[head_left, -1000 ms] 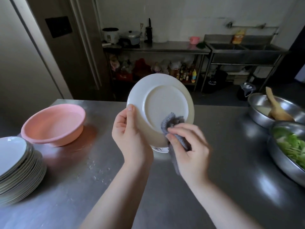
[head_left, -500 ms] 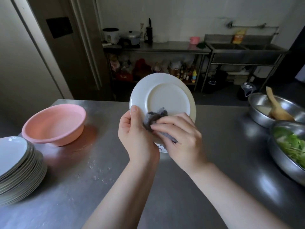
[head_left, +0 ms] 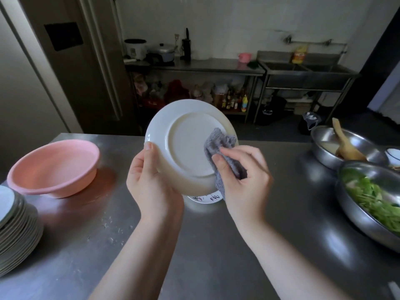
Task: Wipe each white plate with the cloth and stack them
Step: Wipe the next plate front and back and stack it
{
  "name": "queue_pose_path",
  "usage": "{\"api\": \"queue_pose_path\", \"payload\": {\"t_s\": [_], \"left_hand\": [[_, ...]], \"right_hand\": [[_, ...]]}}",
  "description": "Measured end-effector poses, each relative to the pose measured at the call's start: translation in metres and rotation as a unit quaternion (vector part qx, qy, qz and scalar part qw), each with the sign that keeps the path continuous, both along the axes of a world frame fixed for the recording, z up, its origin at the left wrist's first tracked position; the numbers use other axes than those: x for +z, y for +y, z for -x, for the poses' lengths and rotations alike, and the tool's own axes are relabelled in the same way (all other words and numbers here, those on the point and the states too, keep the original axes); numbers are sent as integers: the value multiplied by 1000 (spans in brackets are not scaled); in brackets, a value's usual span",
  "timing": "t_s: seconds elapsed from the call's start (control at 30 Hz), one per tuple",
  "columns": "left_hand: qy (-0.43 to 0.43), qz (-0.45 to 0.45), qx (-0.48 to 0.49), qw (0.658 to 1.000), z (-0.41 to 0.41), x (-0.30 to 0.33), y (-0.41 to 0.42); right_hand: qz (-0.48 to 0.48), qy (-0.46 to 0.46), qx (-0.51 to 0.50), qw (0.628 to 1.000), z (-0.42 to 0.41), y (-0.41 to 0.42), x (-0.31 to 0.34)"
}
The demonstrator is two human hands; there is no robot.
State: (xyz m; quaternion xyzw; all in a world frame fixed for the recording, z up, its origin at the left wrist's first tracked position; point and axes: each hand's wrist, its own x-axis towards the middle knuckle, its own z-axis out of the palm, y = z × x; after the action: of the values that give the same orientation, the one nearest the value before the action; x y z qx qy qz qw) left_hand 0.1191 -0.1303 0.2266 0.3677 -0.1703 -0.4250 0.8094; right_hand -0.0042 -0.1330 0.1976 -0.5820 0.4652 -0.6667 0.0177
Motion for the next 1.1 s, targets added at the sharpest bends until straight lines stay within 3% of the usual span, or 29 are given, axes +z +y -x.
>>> {"api": "queue_pose_path", "payload": {"t_s": [0.1,0.3,0.6,0.77,0.9,1.03,1.1], "left_hand": [[-1,-1,2,1000,-5,-1,1],[-86,3,-24,996,-7,-16,7],[-228,40,-68,970,-12,-12,9],[-272,52,-84,957,-15,-7,9],[-258,50,-115,958,-14,-7,11],[-287,45,-112,950,-17,-8,11],[-289,51,-121,948,-19,-8,12]], "right_hand": [[17,73,25,997,4,9,-8],[11,44,-28,999,21,-14,18],[91,216,20,972,12,-2,18],[44,121,-4,992,18,-6,28],[61,192,53,978,9,-3,34],[-21,130,57,990,18,-6,45],[3,170,67,983,3,-1,47]]}}
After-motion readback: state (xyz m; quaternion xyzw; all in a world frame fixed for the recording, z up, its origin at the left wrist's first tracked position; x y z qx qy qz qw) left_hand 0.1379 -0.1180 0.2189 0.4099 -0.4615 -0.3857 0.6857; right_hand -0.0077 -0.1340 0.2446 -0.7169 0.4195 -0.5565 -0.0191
